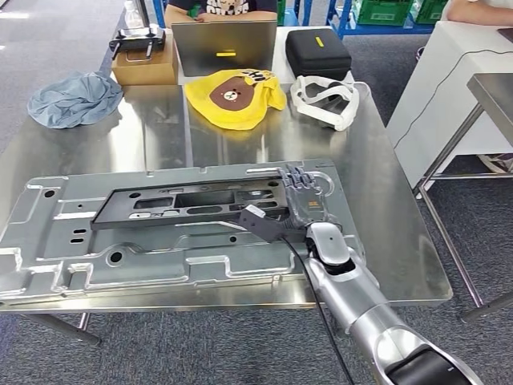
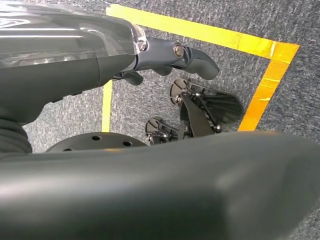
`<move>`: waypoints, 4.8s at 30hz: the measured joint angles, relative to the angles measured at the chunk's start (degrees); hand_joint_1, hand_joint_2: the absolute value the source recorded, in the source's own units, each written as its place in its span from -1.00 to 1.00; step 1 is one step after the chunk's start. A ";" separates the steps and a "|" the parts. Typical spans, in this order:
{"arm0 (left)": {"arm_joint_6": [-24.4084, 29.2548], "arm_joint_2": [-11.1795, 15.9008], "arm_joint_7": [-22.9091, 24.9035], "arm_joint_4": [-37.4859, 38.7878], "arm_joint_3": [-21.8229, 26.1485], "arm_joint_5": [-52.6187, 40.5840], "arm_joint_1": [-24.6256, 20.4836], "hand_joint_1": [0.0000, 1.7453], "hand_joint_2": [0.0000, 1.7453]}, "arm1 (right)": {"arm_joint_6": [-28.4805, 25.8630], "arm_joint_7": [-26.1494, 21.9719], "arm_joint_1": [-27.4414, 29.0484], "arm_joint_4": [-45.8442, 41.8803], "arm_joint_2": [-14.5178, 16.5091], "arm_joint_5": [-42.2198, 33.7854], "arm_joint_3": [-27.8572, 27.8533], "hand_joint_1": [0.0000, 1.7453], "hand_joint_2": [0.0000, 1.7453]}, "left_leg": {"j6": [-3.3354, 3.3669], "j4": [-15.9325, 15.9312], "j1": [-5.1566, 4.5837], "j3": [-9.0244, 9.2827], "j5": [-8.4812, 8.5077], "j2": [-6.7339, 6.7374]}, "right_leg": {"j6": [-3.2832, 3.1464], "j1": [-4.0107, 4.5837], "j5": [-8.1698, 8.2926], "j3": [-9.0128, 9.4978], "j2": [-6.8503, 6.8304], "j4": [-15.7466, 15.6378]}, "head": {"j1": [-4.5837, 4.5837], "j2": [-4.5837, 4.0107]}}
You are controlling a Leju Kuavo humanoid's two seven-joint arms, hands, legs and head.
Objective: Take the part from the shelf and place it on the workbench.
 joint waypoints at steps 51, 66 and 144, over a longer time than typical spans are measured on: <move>-2.64 0.04 -0.89 0.00 1.12 -0.21 0.09 -1.00 -1.00 | 4.29 -35.73 16.61 -34.25 -8.97 -64.72 -8.67 -1.00 -1.00 | 0.00 -0.01 -0.02 -0.04 -0.03 -0.02 | 0.00 0.00 -0.02 -0.04 -0.06 -0.02 | 0.00 0.00; -1.15 0.04 -0.22 0.00 2.93 2.69 0.08 -1.00 -1.00 | 26.08 -49.39 33.71 -57.80 -1.86 -83.67 -16.70 -1.00 -1.00 | 0.48 0.22 -0.37 -0.05 -0.31 -0.06 | 0.35 -0.41 0.07 0.01 -0.06 -0.34 | 0.01 0.00; -1.83 0.11 -1.43 -0.96 2.77 -1.99 -0.95 -1.00 -1.00 | 13.33 -41.39 33.35 31.65 4.08 -70.46 -19.79 -1.00 -1.00 | 0.65 -2.91 -1.03 1.71 1.94 1.19 | -0.30 0.21 1.79 1.78 -0.48 -2.21 | 0.88 0.02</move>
